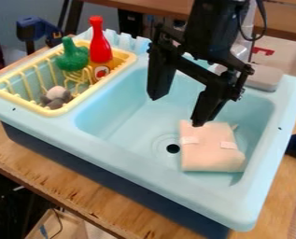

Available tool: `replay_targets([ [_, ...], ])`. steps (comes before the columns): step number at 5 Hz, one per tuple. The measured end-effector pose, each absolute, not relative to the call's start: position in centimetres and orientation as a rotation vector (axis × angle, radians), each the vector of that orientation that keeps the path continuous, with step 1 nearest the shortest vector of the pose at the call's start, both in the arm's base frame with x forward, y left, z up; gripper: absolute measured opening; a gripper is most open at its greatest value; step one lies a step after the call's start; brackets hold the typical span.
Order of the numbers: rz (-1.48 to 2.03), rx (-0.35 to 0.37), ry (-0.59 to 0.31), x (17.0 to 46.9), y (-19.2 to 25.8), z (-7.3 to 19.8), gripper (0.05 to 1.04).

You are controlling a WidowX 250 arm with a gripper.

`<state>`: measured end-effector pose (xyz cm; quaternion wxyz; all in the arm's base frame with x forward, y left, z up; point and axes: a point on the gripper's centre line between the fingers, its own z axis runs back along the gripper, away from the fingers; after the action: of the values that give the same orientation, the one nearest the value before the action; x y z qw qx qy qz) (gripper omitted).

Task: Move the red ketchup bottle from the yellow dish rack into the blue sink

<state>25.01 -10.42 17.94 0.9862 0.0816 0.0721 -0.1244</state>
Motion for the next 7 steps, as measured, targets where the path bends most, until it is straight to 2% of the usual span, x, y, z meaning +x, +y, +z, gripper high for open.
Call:
replay_targets([
  [1,-0.256,0.167,0.18,24.9,-10.5,17.1,1.0],
  [2,-0.216,0.088,0.146,26.5,-7.9,18.4,1.0],
  [3,-0.188,0.079,0.121,27.7,-4.9,21.2,1.0],
  [6,-0.103,0.158,0.088,29.2,2.6,24.7,1.0],
  [7,-0.087,0.174,0.086,30.0,4.2,23.9,1.0],
])
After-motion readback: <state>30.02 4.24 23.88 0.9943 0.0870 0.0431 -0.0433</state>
